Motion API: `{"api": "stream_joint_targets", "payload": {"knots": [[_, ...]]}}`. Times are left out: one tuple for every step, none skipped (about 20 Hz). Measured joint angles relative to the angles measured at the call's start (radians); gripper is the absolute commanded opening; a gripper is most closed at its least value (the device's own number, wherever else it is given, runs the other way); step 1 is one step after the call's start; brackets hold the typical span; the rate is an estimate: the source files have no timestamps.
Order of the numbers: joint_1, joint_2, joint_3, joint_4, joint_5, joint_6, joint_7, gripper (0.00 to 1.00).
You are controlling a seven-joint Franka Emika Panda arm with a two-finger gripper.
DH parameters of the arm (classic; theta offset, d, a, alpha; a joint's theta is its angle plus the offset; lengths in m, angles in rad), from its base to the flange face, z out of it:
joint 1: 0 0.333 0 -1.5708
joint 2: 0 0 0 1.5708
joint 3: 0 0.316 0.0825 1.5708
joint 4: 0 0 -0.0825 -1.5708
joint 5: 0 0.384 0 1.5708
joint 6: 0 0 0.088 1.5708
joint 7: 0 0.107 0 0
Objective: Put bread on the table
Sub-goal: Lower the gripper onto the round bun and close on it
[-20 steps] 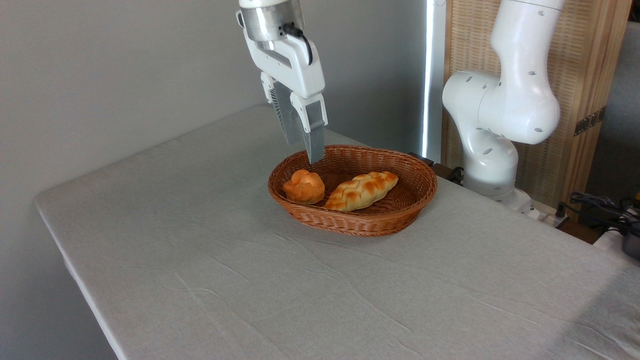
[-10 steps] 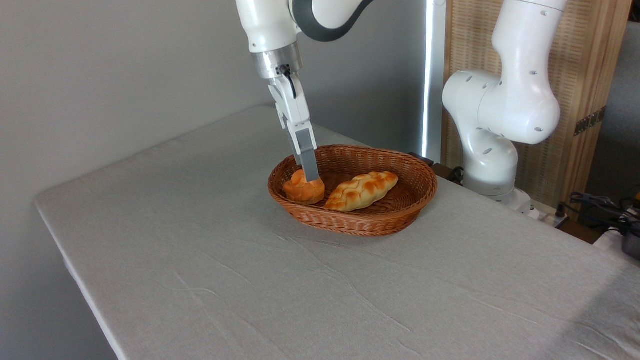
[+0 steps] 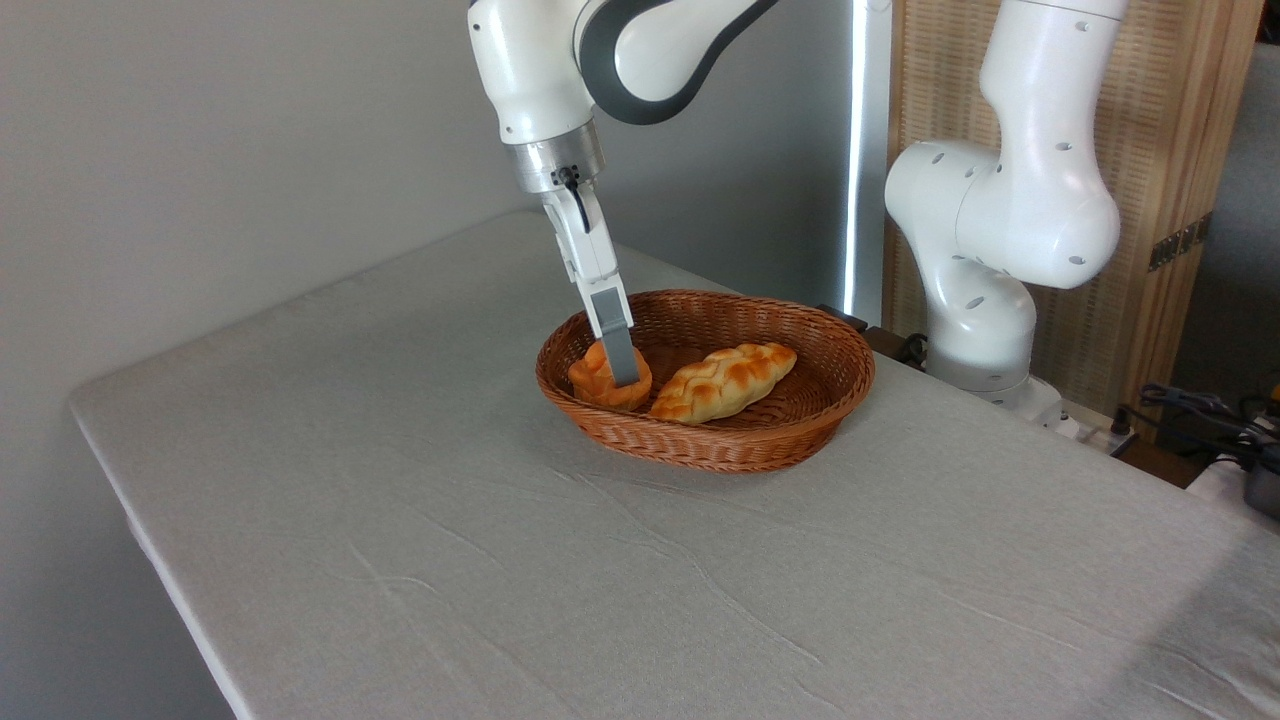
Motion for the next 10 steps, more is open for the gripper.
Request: {"api": "stream_joint_targets", "payload": {"knots": [[0.0, 0.001, 0.0, -0.001, 0.0, 0.0, 0.0, 0.8], [0.0, 0.002, 0.0, -0.001, 0.0, 0.0, 0.0, 0.67], [0.0, 0.004, 0.0, -0.001, 0.0, 0.0, 0.0, 0.6], [0.001, 0.006, 0.0, -0.002, 0.0, 0.0, 0.0, 0.56], [0.002, 0.008, 0.0, -0.002, 0.0, 0.0, 0.0, 0.54], [0.004, 0.009, 0.0, -0.002, 0.0, 0.0, 0.0, 0.54], [0.007, 0.009, 0.0, -0.002, 0.0, 0.0, 0.0, 0.51], [0.012, 0.009, 0.0, -0.002, 0.0, 0.0, 0.0, 0.48], [0.017, 0.009, 0.0, -0.002, 0.0, 0.0, 0.0, 0.46], [0.022, 0.009, 0.0, -0.002, 0.0, 0.0, 0.0, 0.44]]}}
